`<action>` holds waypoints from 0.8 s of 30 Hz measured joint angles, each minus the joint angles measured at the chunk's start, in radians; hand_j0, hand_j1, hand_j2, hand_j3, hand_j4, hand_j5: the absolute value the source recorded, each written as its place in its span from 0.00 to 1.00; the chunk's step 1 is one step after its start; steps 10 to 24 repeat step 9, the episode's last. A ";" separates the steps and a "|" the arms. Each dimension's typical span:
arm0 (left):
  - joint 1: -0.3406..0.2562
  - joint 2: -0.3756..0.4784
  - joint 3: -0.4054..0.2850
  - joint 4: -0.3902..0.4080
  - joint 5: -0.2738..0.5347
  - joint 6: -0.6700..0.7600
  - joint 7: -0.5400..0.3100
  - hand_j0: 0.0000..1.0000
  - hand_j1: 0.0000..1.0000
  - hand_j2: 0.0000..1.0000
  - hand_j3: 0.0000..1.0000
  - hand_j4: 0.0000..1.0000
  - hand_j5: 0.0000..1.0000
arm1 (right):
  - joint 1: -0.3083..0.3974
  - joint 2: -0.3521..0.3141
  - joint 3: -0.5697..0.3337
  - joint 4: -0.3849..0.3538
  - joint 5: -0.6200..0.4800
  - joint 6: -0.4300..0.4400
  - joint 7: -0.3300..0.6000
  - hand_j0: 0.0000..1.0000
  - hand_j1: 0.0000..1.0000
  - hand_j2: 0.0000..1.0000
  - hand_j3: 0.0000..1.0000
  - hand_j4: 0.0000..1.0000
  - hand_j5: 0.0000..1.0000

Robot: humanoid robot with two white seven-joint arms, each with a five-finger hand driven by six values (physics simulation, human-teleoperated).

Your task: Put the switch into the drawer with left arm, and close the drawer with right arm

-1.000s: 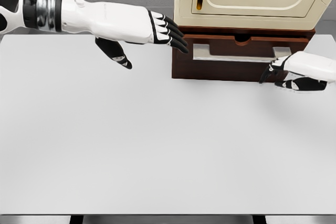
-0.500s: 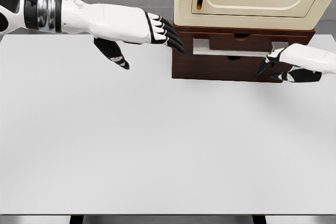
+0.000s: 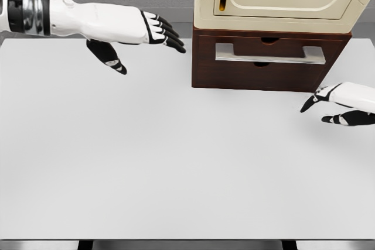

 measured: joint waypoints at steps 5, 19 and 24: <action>0.002 0.002 -0.011 0.002 0.000 0.000 0.000 1.00 1.00 1.00 1.00 1.00 1.00 | 0.054 -0.024 -0.045 -0.129 0.001 0.002 0.000 1.00 1.00 1.00 1.00 1.00 1.00; 0.003 0.003 -0.033 0.003 -0.002 0.000 0.000 1.00 1.00 1.00 1.00 1.00 1.00 | 0.051 -0.028 -0.052 -0.155 0.002 0.002 0.000 1.00 1.00 1.00 1.00 1.00 1.00; 0.003 0.003 -0.033 0.003 -0.002 0.000 0.000 1.00 1.00 1.00 1.00 1.00 1.00 | 0.051 -0.028 -0.052 -0.155 0.002 0.002 0.000 1.00 1.00 1.00 1.00 1.00 1.00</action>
